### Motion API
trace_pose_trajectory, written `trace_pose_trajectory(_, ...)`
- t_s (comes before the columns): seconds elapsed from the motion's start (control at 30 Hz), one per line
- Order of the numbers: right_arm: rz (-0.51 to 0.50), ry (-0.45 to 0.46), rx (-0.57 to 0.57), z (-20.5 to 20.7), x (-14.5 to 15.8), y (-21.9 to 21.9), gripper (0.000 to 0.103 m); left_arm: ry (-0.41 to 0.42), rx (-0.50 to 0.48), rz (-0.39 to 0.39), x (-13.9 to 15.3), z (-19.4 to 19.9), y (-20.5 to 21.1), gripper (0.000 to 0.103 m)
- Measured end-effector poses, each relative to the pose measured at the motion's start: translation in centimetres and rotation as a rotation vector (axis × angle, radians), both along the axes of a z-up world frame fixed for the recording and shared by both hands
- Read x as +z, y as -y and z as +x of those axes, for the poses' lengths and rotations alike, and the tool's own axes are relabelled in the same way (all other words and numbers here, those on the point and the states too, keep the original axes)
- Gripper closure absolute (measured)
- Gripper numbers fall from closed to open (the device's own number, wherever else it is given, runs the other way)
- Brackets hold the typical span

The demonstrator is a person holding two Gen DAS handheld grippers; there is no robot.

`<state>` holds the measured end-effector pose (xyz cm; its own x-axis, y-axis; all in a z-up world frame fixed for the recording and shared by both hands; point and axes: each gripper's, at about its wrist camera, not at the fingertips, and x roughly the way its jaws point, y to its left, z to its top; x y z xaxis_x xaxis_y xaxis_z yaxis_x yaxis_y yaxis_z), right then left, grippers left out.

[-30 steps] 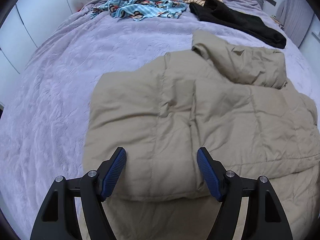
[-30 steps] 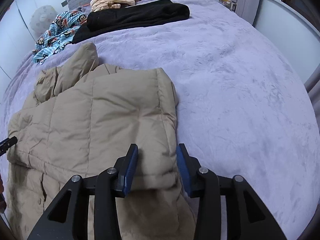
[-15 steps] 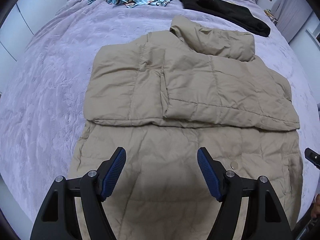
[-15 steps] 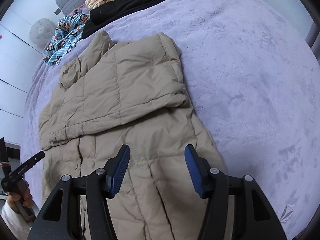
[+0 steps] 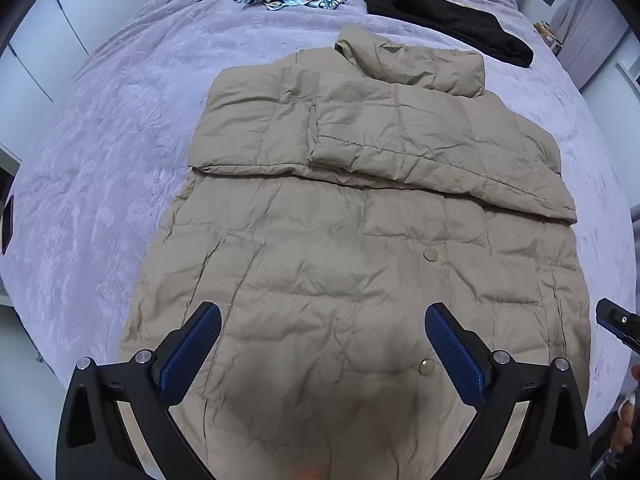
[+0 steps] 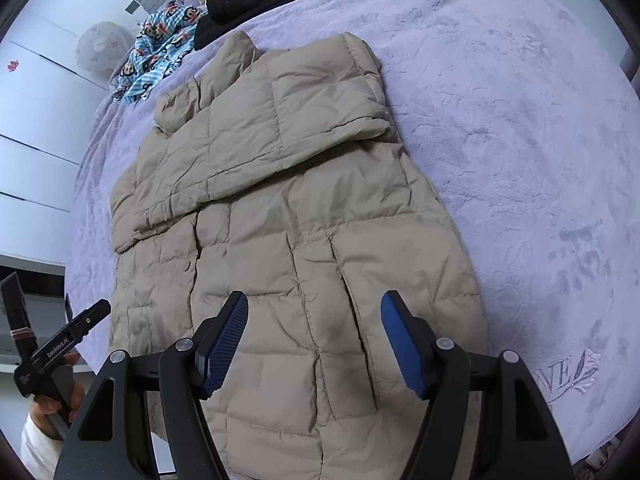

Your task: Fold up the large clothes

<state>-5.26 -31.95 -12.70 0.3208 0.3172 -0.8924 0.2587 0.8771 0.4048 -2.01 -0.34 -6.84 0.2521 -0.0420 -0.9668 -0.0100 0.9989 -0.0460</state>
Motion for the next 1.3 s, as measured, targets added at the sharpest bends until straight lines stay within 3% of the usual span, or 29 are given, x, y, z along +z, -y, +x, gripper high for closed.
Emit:
trace_pose_trajectory(0.17, 0.018, 0.000, 0.006, -1.0, 0.3, -1.7, 0.030, -0.006, -0.025, 0.011, 0.6, -1.6, -0.5, 0.001)
trace_pose_trajectory(0.27, 0.029, 0.008, 0.001, -1.7, 0.5, -3.1, 0.022, -0.019, -0.026, -0.011, 0.7, -2.4, -1.6, 0.001)
trace_pose_trajectory(0.67, 0.085, 0.051, -0.112, -6.9, 1.6, -8.9, 0.017, 0.001, -0.105, 0.013, 2.2, -5.1, -5.4, 0.001)
trace_pose_trajectory(0.9, 0.110, 0.058, -0.179, -10.1, 1.9, -11.4, 0.017, -0.021, -0.121, -0.053, 1.8, -6.2, -8.1, 0.001)
trace_pose_trajectory(1.17, 0.147, 0.081, -0.228, -11.9, 2.7, -11.1, 0.016, -0.005, -0.049, -0.093, 1.5, -9.2, -11.0, 0.001)
trace_pose_trajectory(1.3, 0.179, 0.108, -0.234, -12.1, 3.1, -10.0, 0.016, -0.051, 0.012, -0.115, 0.2, -10.3, -11.4, 0.001)
